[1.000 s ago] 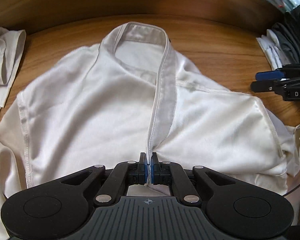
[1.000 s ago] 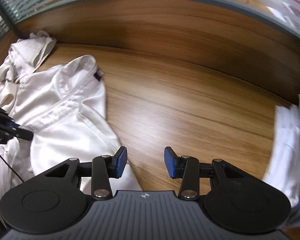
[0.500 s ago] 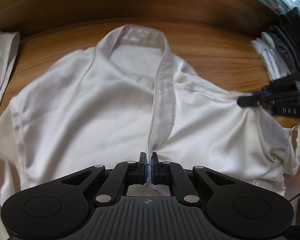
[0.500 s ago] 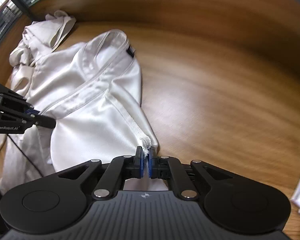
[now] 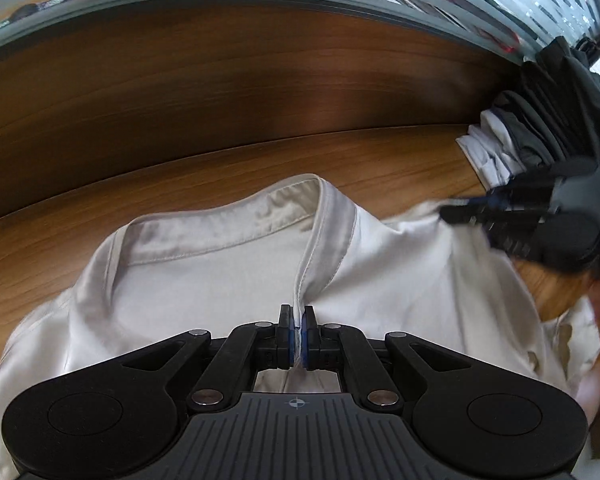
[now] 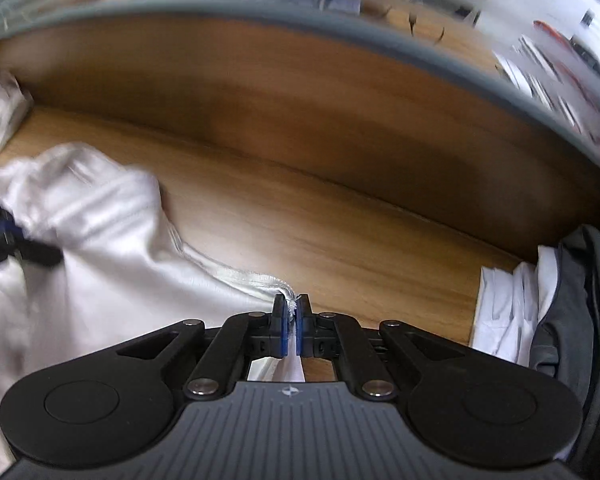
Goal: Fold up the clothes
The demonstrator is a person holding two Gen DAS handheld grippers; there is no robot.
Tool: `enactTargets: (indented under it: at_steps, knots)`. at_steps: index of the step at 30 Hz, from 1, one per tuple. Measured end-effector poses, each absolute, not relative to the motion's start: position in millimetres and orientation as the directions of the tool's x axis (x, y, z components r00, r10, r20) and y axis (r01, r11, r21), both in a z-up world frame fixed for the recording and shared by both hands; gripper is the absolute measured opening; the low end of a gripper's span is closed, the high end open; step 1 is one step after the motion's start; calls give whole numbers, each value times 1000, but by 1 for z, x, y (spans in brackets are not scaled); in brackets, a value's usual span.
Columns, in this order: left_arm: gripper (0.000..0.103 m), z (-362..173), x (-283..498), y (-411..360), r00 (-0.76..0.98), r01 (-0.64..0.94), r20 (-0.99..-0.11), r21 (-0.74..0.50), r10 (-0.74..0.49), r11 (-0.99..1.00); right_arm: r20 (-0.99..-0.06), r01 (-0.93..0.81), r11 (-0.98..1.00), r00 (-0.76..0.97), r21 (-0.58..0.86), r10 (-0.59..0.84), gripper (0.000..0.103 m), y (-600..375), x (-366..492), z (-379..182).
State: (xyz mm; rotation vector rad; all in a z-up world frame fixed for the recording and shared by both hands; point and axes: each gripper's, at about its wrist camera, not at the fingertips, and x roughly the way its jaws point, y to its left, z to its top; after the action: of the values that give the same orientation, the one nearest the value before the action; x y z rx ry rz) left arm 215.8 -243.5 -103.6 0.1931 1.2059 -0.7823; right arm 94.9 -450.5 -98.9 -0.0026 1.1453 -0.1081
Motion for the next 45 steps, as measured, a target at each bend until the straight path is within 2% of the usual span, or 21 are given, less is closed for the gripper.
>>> enactTargets:
  at_steps: [5, 10, 13, 15, 19, 21, 22, 24, 27, 30, 36, 45]
  knots:
    - [5, -94, 214, -242, 136, 623, -895, -257, -426, 739, -912, 86, 994, 397, -74, -102, 4, -452, 94, -114]
    - [5, -56, 214, -229, 131, 558, -862, -344, -489, 755, -908, 38, 997, 413, -64, -74, 4, -446, 96, -113]
    - [5, -48, 210, -229, 151, 564, -870, -314, -469, 764, -902, 20, 999, 428, -47, -51, 4, -442, 98, -113]
    - [5, -59, 213, -232, 165, 570, -889, -268, -427, 777, -900, 11, 999, 433, -51, -51, 5, -440, 100, -115]
    - [6, -91, 224, -227, 146, 537, -909, -259, -391, 803, -898, 7, 998, 435, -66, -63, 5, -438, 100, -118]
    - [9, -103, 228, -223, 146, 522, -910, -261, -387, 812, -897, 8, 998, 436, -69, -66, 5, -438, 100, -119]
    - [18, -109, 229, -221, 150, 515, -910, -263, -387, 816, -898, 8, 997, 436, -72, -69, 5, -439, 101, -120]
    - [21, -115, 231, -215, 167, 506, -907, -257, -386, 824, -899, 5, 995, 430, -95, -88, 5, -438, 101, -121]
    - [35, -111, 234, -201, 182, 487, -900, -267, -396, 832, -902, 0, 992, 415, -129, -117, 8, -436, 102, -120]
    - [36, -101, 235, -181, 207, 472, -896, -260, -393, 842, -903, -3, 988, 406, -152, -138, 15, -438, 102, -114]
    - [36, -83, 236, -130, 274, 422, -902, -200, -334, 884, -888, 29, 987, 432, -160, -157, 16, -444, 102, -90]
    - [36, -72, 242, -62, 296, 335, -929, -115, -220, 935, -892, -80, 994, 450, -70, -26, 18, -408, 126, -65]
